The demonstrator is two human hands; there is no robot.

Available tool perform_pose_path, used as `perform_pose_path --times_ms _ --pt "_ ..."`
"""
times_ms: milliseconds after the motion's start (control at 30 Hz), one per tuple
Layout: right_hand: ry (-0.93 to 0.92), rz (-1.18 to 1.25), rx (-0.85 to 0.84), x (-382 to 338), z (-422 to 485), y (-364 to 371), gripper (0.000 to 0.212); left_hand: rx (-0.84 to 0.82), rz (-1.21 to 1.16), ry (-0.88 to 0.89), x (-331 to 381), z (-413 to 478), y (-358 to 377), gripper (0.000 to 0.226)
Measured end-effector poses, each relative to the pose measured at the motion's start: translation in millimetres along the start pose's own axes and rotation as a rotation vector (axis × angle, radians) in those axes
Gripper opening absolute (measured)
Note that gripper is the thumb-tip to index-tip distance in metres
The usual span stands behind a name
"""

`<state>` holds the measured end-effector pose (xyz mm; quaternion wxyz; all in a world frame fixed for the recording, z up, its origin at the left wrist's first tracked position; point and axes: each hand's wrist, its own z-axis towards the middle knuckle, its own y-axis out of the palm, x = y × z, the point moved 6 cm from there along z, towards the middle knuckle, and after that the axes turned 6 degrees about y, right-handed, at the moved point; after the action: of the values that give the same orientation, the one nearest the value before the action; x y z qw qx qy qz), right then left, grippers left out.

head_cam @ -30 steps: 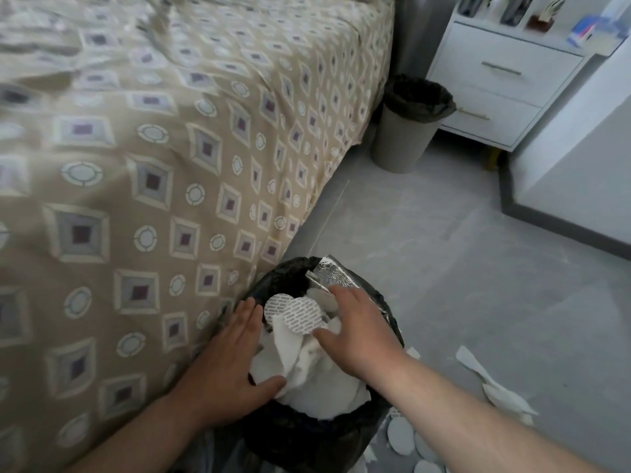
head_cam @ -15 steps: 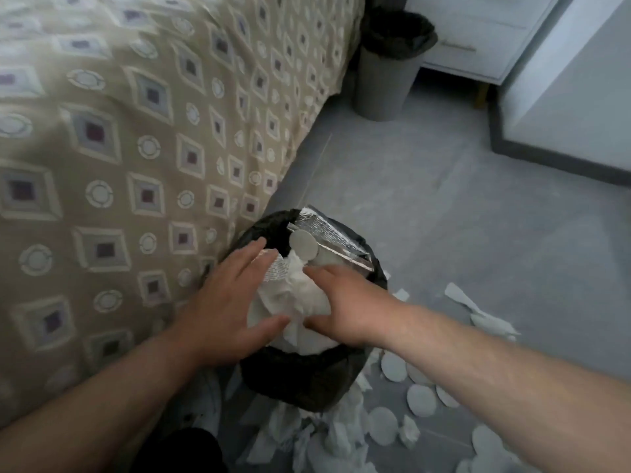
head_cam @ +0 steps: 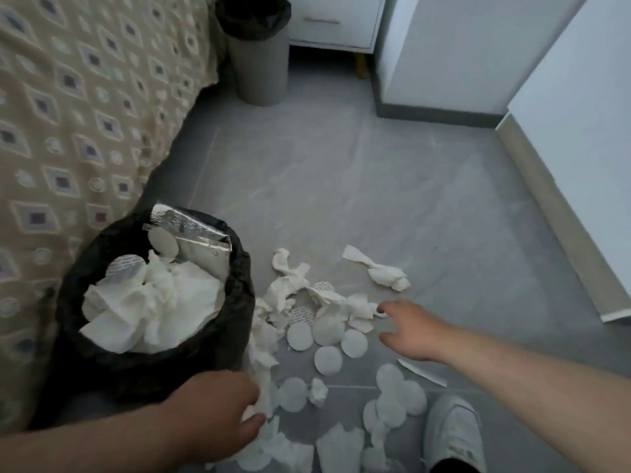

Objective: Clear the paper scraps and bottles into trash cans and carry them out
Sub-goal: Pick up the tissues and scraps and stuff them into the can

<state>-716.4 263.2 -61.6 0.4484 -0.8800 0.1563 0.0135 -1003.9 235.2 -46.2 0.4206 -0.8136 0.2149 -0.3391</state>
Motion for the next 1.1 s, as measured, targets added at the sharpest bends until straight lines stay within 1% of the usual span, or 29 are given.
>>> perform_pose_path --times_ms 33,67,100,133,200,233,300,367,433,500,567,667,733,867,933,1000,1033,1067,1100 --pt "0.028 -0.004 -0.016 10.5 7.7 5.0 0.053 -0.042 -0.034 -0.133 -11.5 5.3 26.4 0.062" --pt "0.053 -0.003 -0.023 18.9 15.6 8.7 0.052 -0.065 -0.076 -0.266 -22.2 8.4 48.4 0.059" --pt "0.075 0.008 -0.024 25.2 23.4 10.6 0.049 -0.043 -0.149 -0.376 -30.2 7.1 65.8 0.057" --pt "0.093 0.024 -0.015 29.9 31.9 12.1 0.047 0.005 -0.243 -0.454 -36.8 3.1 82.8 0.060" --pt "0.097 0.066 0.026 33.3 50.3 12.5 0.045 0.083 -0.407 -0.601 -50.0 2.3 109.3 0.077" --pt "0.096 0.090 0.042 32.8 58.6 13.7 0.047 0.111 -0.467 -0.662 -56.0 4.6 119.1 0.087" --pt "0.106 0.139 0.069 30.7 71.9 18.5 0.056 0.140 -0.475 -0.761 -65.7 11.9 130.0 0.106" --pt "0.109 0.169 0.078 26.7 80.6 25.7 0.058 0.207 -0.415 -0.745 -65.6 24.0 131.5 0.120" --pt "0.114 0.174 0.074 23.7 86.8 34.4 0.058 0.271 -0.423 -0.721 -58.6 34.8 133.0 0.121" --pt "0.121 0.174 0.061 22.3 90.1 42.1 0.060 0.294 -0.467 -0.739 -47.7 40.7 140.1 0.108" --pt "0.113 0.168 0.056 19.8 91.7 47.5 0.061 0.329 -0.497 -0.736 -40.6 45.6 146.6 0.086" --pt "0.114 0.169 0.059 16.9 94.0 51.1 0.066 0.280 -0.528 -0.682 -33.4 53.1 155.2 0.062" --pt "0.113 0.162 0.052 15.6 95.4 52.1 0.067 0.305 -0.593 -0.642 -32.2 58.6 157.5 0.053" --pt "0.127 0.160 0.031 16.3 99.7 56.1 0.063 0.433 -0.716 -0.592 -28.6 64.0 152.3 0.038" --pt "0.132 0.148 0.009 17.8 103.2 61.9 0.068 0.502 -0.751 -0.558 -25.8 65.9 148.8 0.033" --pt "0.140 0.123 -0.026 18.5 107.1 70.2 0.076 0.566 -0.770 -0.508 -20.0 67.4 142.6 0.031" --pt "0.141 0.112 -0.039 17.5 107.9 73.9 0.079 0.578 -0.778 -0.491 -16.8 68.5 139.8 0.035" --pt "0.146 0.101 -0.047 16.4 107.9 76.9 0.079 0.580 -0.783 -0.481 -14.0 69.7 137.2 0.045" --pt "0.150 0.090 -0.042 15.4 107.9 79.4 0.076 0.580 -0.794 -0.468 -11.9 70.7 135.2 0.048"
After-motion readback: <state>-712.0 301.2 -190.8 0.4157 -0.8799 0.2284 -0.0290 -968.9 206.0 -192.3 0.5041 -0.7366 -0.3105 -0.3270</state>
